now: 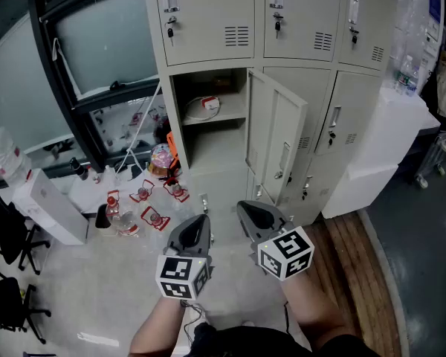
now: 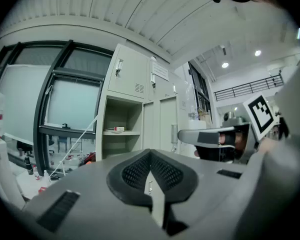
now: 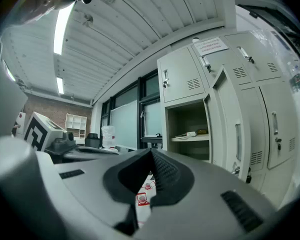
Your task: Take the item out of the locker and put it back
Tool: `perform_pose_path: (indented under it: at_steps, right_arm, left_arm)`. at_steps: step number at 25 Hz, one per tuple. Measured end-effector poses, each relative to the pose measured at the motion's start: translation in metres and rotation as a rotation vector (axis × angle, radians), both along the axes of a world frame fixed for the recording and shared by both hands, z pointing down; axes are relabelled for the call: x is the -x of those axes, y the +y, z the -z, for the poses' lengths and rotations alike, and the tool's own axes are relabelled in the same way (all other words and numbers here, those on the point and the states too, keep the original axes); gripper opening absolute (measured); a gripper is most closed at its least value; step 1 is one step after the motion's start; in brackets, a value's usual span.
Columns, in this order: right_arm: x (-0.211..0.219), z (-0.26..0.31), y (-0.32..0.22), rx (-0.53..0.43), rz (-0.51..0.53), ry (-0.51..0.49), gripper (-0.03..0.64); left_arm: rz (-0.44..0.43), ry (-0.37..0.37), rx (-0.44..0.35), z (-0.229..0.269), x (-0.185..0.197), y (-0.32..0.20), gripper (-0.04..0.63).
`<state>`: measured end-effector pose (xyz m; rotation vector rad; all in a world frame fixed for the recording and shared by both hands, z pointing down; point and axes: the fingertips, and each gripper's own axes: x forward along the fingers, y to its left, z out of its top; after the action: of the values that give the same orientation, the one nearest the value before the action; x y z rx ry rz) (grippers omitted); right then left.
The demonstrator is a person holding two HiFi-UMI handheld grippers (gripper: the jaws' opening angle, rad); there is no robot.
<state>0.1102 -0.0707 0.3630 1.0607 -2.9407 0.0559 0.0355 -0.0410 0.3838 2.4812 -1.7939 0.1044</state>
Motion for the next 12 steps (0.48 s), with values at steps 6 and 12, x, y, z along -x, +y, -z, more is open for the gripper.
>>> perform_pose_path:
  at_steps: [6,12]
  right_arm:
    - [0.005,0.0,-0.001,0.003,0.005,-0.006,0.0]
    - [0.012,-0.001,-0.002,0.008,0.017,-0.012,0.0]
  left_arm:
    - [0.002,0.003,0.001,-0.002,0.003,0.0,0.003]
    - [-0.001,-0.004,0.003,-0.002,0.007,0.001,0.003]
